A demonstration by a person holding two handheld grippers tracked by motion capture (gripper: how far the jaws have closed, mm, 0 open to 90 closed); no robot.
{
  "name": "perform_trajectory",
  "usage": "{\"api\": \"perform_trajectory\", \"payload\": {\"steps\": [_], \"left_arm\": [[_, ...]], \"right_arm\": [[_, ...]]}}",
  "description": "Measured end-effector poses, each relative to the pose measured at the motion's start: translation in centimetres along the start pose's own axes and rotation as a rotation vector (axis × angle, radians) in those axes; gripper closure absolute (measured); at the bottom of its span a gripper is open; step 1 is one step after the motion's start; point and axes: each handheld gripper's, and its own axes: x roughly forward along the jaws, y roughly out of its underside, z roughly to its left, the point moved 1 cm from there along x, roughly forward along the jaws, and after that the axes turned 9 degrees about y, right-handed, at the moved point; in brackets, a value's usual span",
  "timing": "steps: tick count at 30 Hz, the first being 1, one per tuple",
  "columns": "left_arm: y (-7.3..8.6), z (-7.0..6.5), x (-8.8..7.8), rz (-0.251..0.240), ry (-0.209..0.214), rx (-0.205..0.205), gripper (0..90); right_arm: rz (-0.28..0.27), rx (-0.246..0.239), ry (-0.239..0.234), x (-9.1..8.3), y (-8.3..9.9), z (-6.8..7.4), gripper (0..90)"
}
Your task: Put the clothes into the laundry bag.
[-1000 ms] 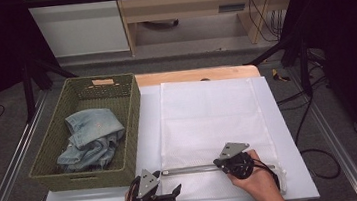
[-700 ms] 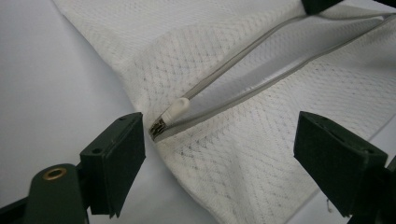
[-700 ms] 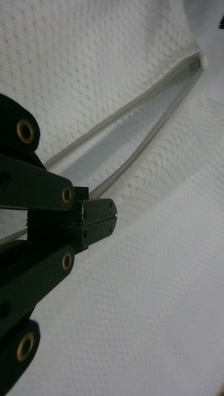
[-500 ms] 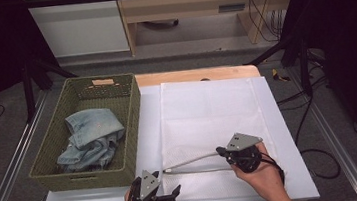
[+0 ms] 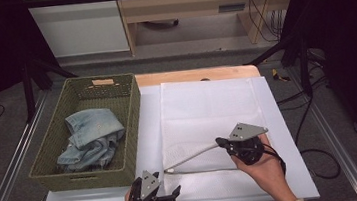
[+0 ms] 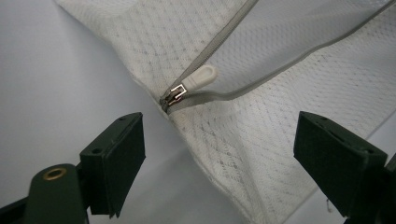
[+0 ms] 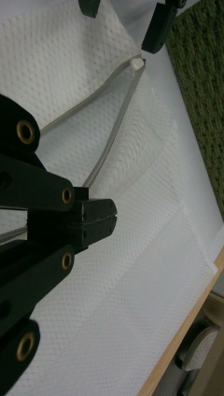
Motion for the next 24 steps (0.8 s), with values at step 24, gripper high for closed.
{"api": "perform_trajectory", "payload": {"steps": [24], "left_arm": [[0.0, -0.1, 0.0, 0.004, 0.011, 0.0, 16.5]], "right_arm": [[0.232, -0.053, -0.091, 4.8, 4.6, 1.7, 90.0]]}}
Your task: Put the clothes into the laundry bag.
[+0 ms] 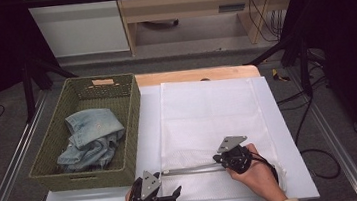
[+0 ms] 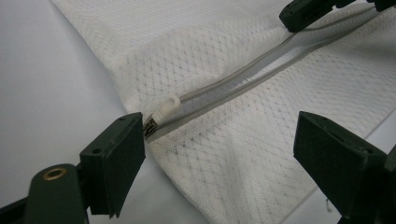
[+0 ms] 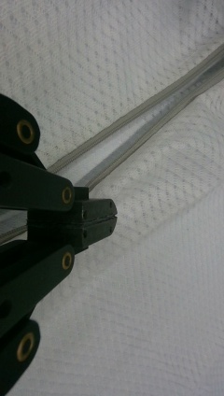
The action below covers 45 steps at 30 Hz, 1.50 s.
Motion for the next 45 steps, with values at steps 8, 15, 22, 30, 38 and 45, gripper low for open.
{"api": "perform_trajectory", "payload": {"steps": [8, 15, 22, 30, 38, 45], "left_arm": [[0.0, 0.0, -0.1, -0.003, 0.0, -0.002, 16.4], [0.0, -0.1, 0.0, 0.002, 0.005, -0.001, 16.4], [0.0, 0.0, 0.1, 0.007, 0.007, -0.003, 16.4], [-0.3, -0.1, 0.0, 0.015, 0.015, -0.01, 16.6], [-2.3, 0.2, -0.8, 0.001, 0.013, -0.002, 16.0], [-4.9, 0.6, -2.1, 0.029, -0.024, 0.031, 15.1]], "right_arm": [[-0.035, 0.006, -0.012, -0.7, 0.8, -0.1, 73.0], [-0.017, 0.005, -0.01, -0.4, 1.7, -0.5, 50.7], [0.017, -0.004, -0.002, 0.3, 1.5, -0.8, 71.8], [0.015, 0.013, -0.001, 0.4, 1.1, -1.2, 89.2], [-0.115, 0.049, 0.032, -2.6, -0.6, -1.2, 89.4], [-0.211, 0.062, 0.08, -4.2, -1.4, -1.4, 89.5]]}}
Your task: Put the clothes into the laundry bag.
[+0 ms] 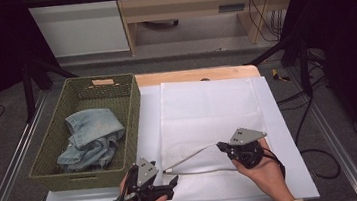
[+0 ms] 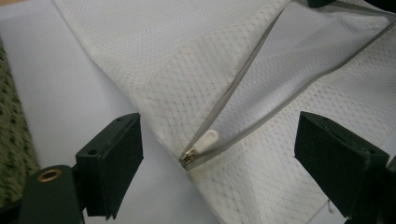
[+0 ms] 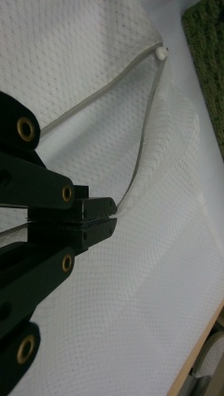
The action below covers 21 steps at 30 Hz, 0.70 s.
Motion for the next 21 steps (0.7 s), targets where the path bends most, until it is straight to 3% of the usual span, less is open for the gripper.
{"api": "perform_trajectory", "payload": {"steps": [4, 10, 21], "left_arm": [[-1.5, 0.3, -0.6, 0.028, -0.02, 0.023, 13.9], [-2.9, 1.1, -0.6, 0.072, -0.036, 0.045, 12.5], [-4.3, 3.3, -1.3, 0.104, -0.065, 0.036, 10.7]], "right_arm": [[-0.028, 0.028, 0.001, -0.6, -0.3, -0.5, 89.5], [-0.036, 0.027, 0.005, -0.7, -0.5, -0.6, 89.4], [-0.023, 0.027, 0.003, -0.5, -0.1, -0.5, 89.4]]}}
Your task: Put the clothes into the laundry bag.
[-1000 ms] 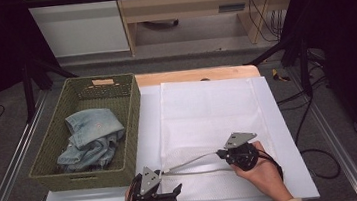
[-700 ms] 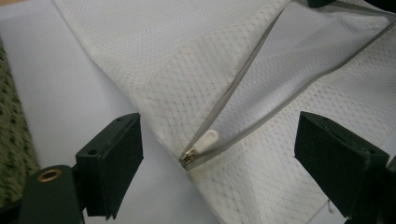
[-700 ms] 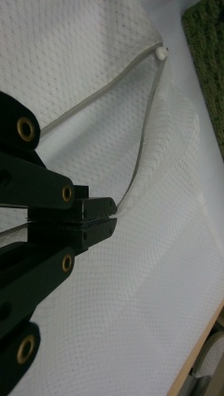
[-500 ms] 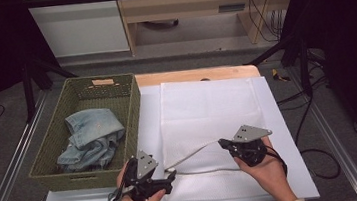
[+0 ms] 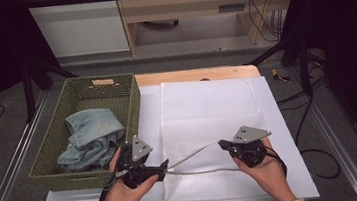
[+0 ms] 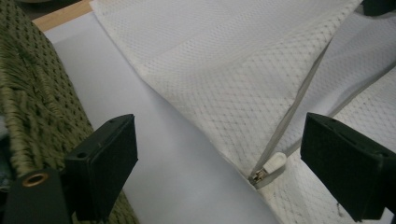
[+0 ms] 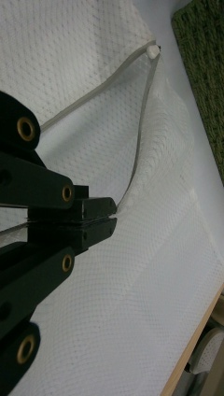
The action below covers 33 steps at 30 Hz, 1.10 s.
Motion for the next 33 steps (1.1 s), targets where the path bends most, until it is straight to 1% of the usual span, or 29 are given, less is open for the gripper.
{"api": "perform_trajectory", "payload": {"steps": [4, 6, 8, 11, 17, 21, 23, 33], "left_arm": [[-0.4, 1.1, -0.7, 0.015, -0.015, 0.001, 10.1], [-0.5, 1.7, -1.0, 0.012, -0.02, -0.01, 10.0], [-0.7, 2.5, -1.5, 0.025, -0.031, -0.01, 9.5], [-0.9, 3.7, -2.1, 0.039, -0.047, -0.022, 9.1], [-1.0, 6.4, -3.7, 0.073, -0.11, -0.044, 9.1], [-0.8, 8.1, -4.5, 0.099, -0.13, -0.052, 8.7], [-0.7, 8.9, -4.9, 0.104, -0.143, -0.062, 8.6], [-0.7, 11.5, -6.5, 0.113, -0.175, -0.094, 8.4]], "right_arm": [[-0.005, 0.002, 0.002, 0.1, 0.2, 0.2, 89.4], [-0.004, 0.004, 0.002, 0.2, 0.3, 0.3, 89.4], [-0.005, 0.002, 0.003, 0.3, 0.4, 0.5, 89.4], [-0.001, 0.009, 0.001, 0.4, 0.7, 0.6, 89.4], [0.008, 0.004, 0.0, 0.5, 1.0, 0.6, 89.4], [0.006, 0.007, -0.004, 0.5, 1.1, 0.6, 89.3], [0.006, 0.005, -0.005, 0.5, 1.1, 0.6, 89.4], [0.012, -0.001, -0.013, 0.7, 1.3, 0.6, 89.3]]}}
